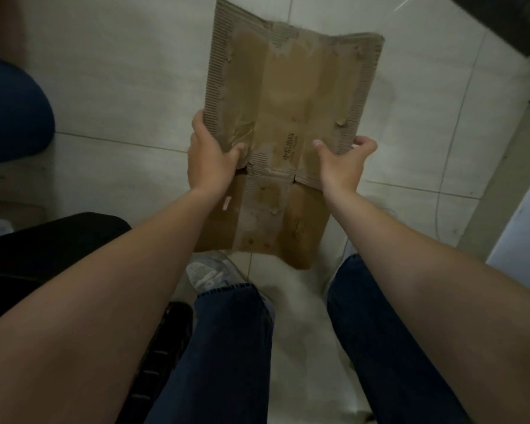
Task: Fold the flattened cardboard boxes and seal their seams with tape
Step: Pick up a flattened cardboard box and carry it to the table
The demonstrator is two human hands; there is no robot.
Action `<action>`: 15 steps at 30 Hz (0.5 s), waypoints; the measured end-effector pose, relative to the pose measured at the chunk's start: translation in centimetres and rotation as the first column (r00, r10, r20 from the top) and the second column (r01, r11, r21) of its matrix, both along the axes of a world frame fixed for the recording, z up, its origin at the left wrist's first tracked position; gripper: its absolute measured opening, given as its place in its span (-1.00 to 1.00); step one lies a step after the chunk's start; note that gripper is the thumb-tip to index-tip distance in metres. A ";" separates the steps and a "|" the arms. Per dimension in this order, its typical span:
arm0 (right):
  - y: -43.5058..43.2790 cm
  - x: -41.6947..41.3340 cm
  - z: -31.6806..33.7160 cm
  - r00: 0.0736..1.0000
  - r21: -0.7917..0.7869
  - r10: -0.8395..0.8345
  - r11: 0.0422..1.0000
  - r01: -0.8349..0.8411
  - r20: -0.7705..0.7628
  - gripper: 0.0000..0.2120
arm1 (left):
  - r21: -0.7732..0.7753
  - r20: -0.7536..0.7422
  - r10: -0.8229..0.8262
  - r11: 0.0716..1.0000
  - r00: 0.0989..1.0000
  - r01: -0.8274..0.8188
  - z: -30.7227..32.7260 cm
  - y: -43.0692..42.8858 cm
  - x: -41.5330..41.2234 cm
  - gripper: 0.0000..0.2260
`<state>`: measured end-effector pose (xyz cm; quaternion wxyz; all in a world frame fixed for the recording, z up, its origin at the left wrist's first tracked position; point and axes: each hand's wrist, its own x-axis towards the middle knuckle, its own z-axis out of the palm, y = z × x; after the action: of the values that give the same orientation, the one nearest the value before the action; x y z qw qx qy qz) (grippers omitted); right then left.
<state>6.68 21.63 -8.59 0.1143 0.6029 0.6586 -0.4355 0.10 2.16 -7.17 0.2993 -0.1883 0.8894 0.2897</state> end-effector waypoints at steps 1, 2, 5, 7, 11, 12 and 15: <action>0.0 -0.5 0.5 1.000 0.010 0.019 1.000 -0.019 -0.017 -0.49 | -0.007 -0.027 0.014 1.000 1.000 -0.014 0.8 0.2 -0.1 -0.29; 0.1 -1.1 1.2 0.999 0.015 0.031 0.999 -0.030 -0.026 -0.54 | -0.009 -0.056 0.025 1.000 0.998 -0.026 1.6 0.3 -0.3 -0.33; 0.8 -2.9 3.8 0.997 0.035 0.044 0.998 -0.042 -0.057 -0.60 | 0.008 -0.089 0.051 0.999 0.995 -0.050 4.4 0.6 -1.1 -0.35; 1.5 -4.1 6.1 0.994 0.031 0.058 0.998 -0.055 -0.095 -0.60 | 0.032 -0.085 0.064 0.998 0.994 -0.061 6.8 1.1 -1.9 -0.27; 2.8 -6.6 12.0 0.980 0.001 0.094 0.995 -0.095 -0.173 -0.56 | 0.079 -0.089 0.100 0.993 0.991 -0.093 12.3 2.4 -4.0 -0.17; 3.1 -7.3 13.8 0.976 0.004 0.096 0.995 -0.097 -0.197 -0.57 | 0.079 -0.096 0.107 0.992 0.990 -0.100 13.8 2.7 -4.6 -0.17; 4.1 -9.9 19.9 0.958 0.019 0.108 0.994 -0.107 -0.264 -0.56 | 0.066 -0.115 0.100 0.993 0.988 -0.093 19.5 3.8 -6.5 -0.15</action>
<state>-3.24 25.77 11.26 0.0474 0.5028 0.7008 -0.5039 -6.39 5.99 12.34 0.2374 -0.2047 0.8862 0.3412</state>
